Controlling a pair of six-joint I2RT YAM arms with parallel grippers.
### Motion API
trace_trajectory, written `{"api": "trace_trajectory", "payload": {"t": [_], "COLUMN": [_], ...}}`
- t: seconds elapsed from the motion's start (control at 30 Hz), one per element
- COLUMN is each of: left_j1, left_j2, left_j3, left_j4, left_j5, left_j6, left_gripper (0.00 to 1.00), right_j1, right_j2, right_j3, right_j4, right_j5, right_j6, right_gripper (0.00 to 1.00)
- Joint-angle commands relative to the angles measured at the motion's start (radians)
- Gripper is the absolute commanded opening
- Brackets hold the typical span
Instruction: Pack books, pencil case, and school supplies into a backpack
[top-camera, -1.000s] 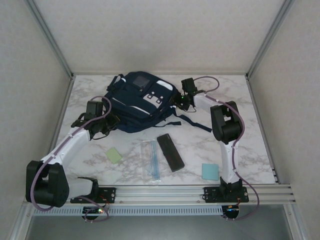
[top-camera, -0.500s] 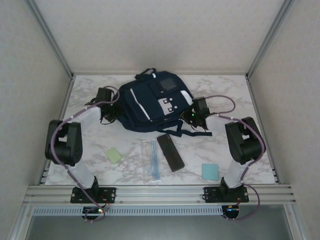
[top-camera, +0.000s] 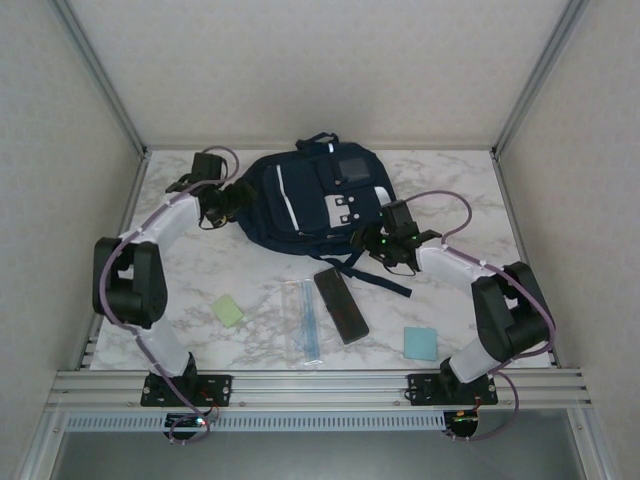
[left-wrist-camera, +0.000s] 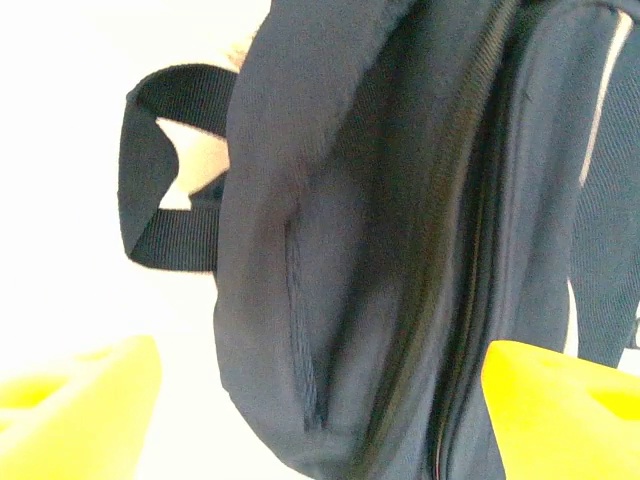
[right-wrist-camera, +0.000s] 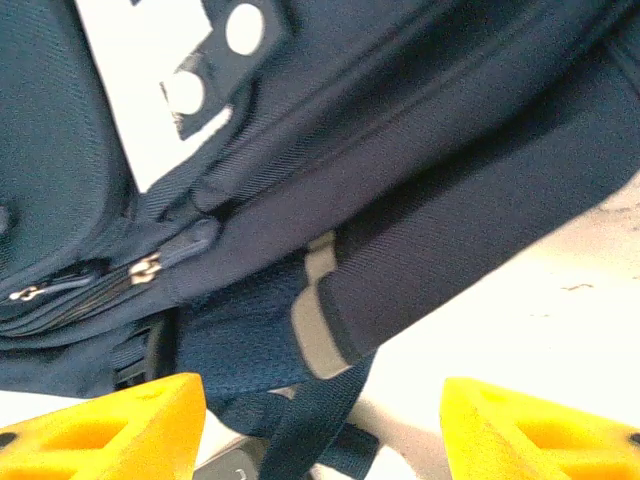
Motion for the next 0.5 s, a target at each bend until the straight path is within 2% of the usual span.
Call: {"api": "trace_trajectory", "payload": {"t": [0.0,0.13,0.33,0.47], "left_j1": [-0.055,-0.112,-0.18,-0.211], "left_j2": [-0.103,-0.167,-0.184,-0.176], "left_j3": [-0.049,-0.074,-0.121,-0.133], "left_j4": [-0.08,-0.111,-0.058,-0.051], "left_j5": [-0.077,-0.1,-0.021,-0.005], "left_j6": [0.033,0.034,-0.024,-0.039], "left_gripper": [0.87,0.88,0.88,0.88], "right_j1": [0.012,0.014,0.031,0.034], "right_j2": [0.005,0.086,0.252,0.337], "right_j3": [0.093,0.174,0.305,0.344], "right_j4": [-0.091,-0.068,-0.006,0.019], "right_j5": [-0.025,-0.05,-0.094,-0.109], "right_j6": [-0.11,-0.141,-0.152,-0.13], "right_gripper": [0.64,0.64,0.64,0.65]}}
